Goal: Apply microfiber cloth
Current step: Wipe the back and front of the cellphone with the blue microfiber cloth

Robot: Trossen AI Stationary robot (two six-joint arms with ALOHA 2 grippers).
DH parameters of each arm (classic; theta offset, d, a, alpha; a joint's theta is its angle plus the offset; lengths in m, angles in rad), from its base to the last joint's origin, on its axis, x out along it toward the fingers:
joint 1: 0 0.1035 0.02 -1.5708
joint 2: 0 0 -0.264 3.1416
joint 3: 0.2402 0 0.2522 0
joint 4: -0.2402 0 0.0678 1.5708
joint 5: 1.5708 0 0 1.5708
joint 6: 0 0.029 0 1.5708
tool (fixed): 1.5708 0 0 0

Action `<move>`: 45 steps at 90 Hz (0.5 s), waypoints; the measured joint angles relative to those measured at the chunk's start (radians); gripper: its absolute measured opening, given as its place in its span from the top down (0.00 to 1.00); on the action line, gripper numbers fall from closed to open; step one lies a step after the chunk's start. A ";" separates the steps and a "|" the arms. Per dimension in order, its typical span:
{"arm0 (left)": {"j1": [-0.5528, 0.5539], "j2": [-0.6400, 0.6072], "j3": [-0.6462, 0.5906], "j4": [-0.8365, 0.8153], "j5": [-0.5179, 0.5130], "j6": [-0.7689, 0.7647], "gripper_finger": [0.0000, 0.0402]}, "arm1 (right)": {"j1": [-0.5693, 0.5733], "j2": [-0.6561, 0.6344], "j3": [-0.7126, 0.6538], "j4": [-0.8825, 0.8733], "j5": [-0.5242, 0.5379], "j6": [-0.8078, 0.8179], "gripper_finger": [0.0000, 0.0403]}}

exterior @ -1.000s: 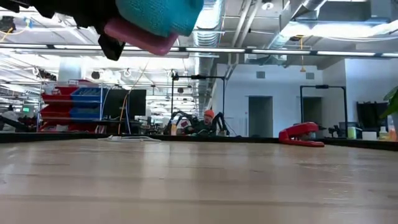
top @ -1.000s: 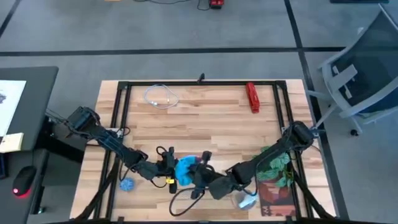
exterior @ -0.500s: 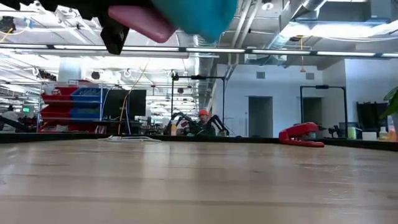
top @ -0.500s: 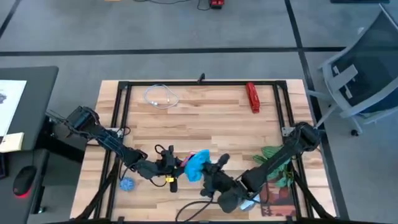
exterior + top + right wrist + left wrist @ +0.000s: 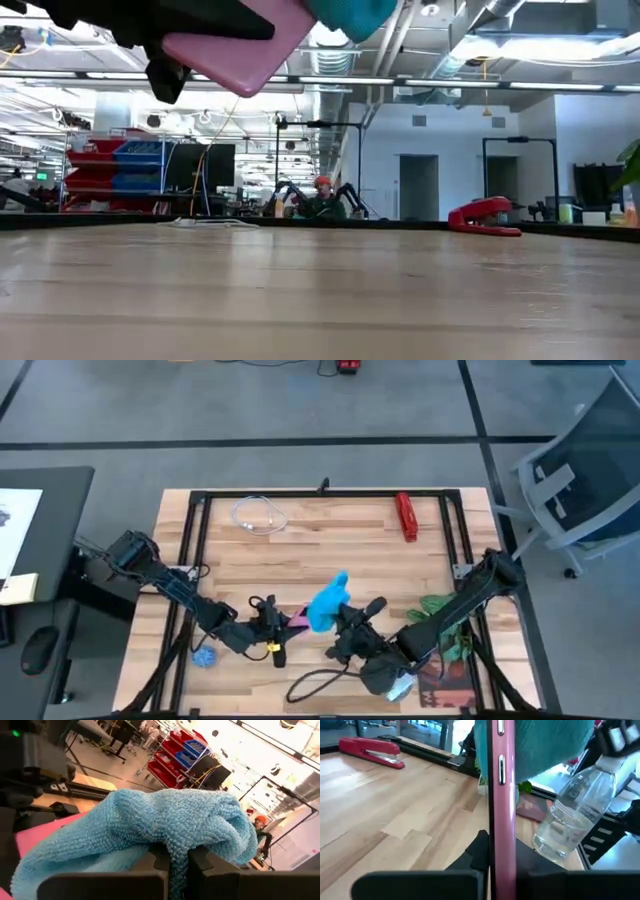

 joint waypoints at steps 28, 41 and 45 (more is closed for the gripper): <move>0.008 0.002 -0.003 -0.016 -0.017 -0.046 0.97 | -0.040 0.133 0.002 0.128 -0.181 0.001 1.00; 0.008 0.002 -0.003 -0.010 -0.016 -0.047 0.97 | -0.048 0.155 0.002 0.180 -0.291 0.008 1.00; 0.008 0.002 -0.003 -0.010 -0.013 -0.046 0.97 | -0.049 0.155 0.002 0.179 -0.314 0.008 1.00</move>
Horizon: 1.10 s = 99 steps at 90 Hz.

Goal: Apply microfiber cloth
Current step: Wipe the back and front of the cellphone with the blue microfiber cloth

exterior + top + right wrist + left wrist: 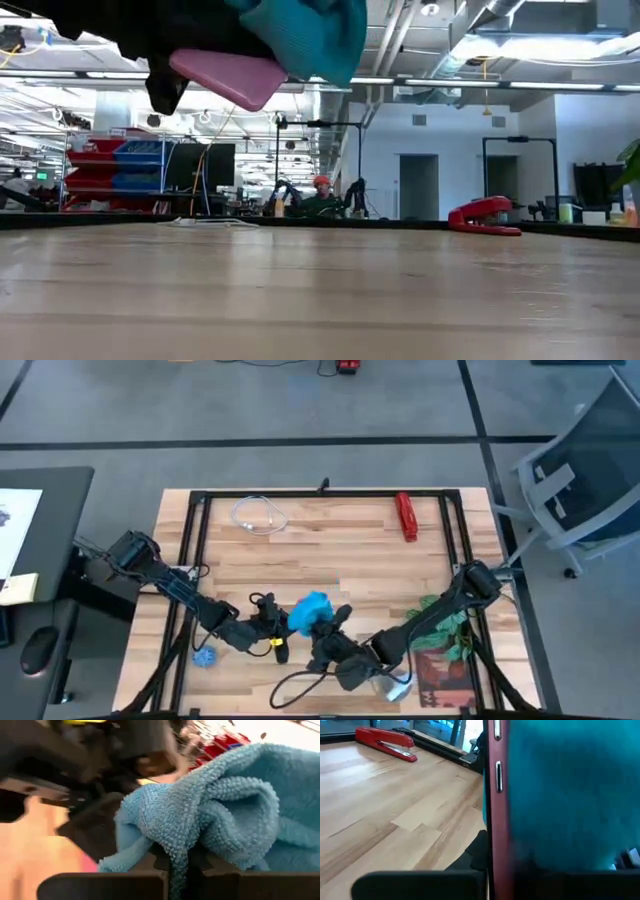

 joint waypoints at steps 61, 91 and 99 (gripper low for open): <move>-0.008 -0.002 0.002 0.039 0.048 0.044 0.97 | 0.006 -0.019 0.073 -0.114 0.040 0.001 1.00; -0.007 0.000 0.000 0.052 0.018 0.054 0.97 | 0.031 -0.017 0.074 -0.314 0.053 0.214 1.00; -0.008 -0.012 0.002 0.066 -0.011 0.059 0.97 | 0.052 -0.017 0.073 -0.325 0.124 0.228 1.00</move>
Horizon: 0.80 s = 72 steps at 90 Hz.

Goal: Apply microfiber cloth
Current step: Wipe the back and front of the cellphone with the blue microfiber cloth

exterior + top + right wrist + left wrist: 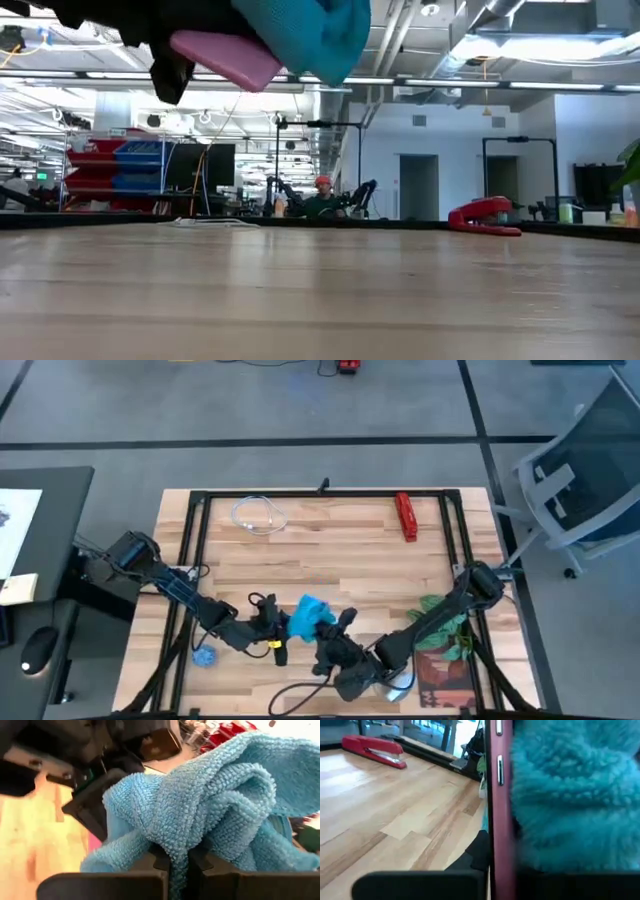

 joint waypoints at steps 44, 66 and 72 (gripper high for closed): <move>-0.010 -0.090 0.002 0.092 -0.017 0.104 0.97 | 0.038 -0.105 -0.002 -0.177 0.059 0.110 1.00; -0.010 -0.093 0.002 -0.109 -0.107 0.014 0.97 | -0.059 -0.130 -0.002 -0.470 0.041 0.277 1.00; -0.010 -0.093 0.002 -0.178 -0.109 -0.040 0.97 | -0.089 -0.164 -0.002 -0.618 -0.012 0.424 1.00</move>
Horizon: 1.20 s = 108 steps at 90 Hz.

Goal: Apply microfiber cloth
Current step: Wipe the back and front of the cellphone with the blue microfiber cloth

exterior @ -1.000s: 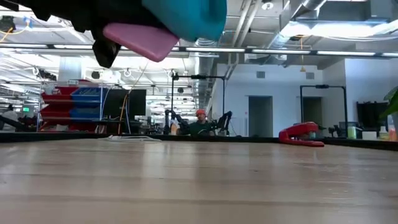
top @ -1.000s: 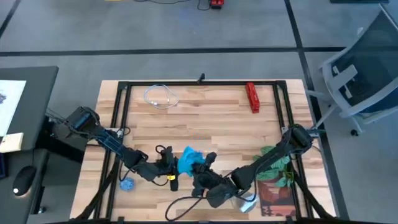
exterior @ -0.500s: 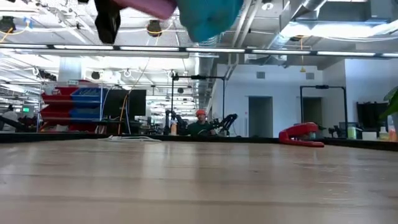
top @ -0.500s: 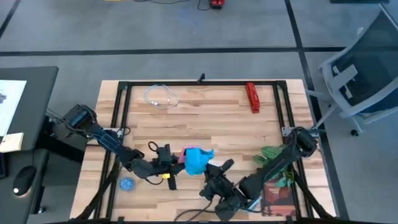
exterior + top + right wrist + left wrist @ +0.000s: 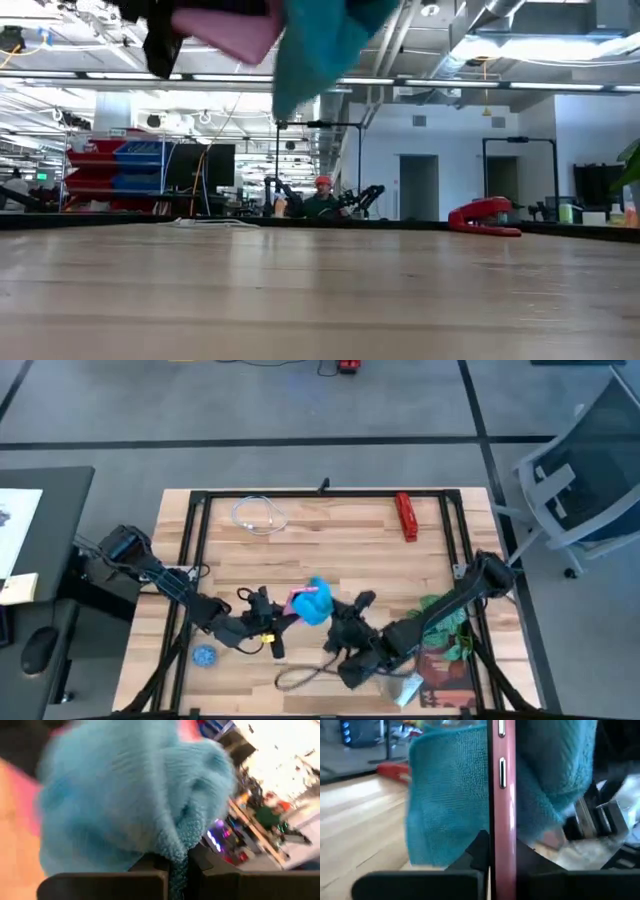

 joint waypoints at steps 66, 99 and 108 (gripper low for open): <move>0.062 -0.193 -0.355 0.382 0.077 -0.087 0.97 | -0.043 0.087 0.000 0.274 -0.408 -0.108 0.99; 0.051 -0.135 -0.247 0.386 0.038 0.003 0.97 | -0.098 0.103 0.001 0.594 -0.451 -0.238 1.00; 0.053 -0.063 -0.203 0.390 0.020 0.018 0.97 | -0.105 0.120 -0.003 0.610 -0.404 -0.248 1.00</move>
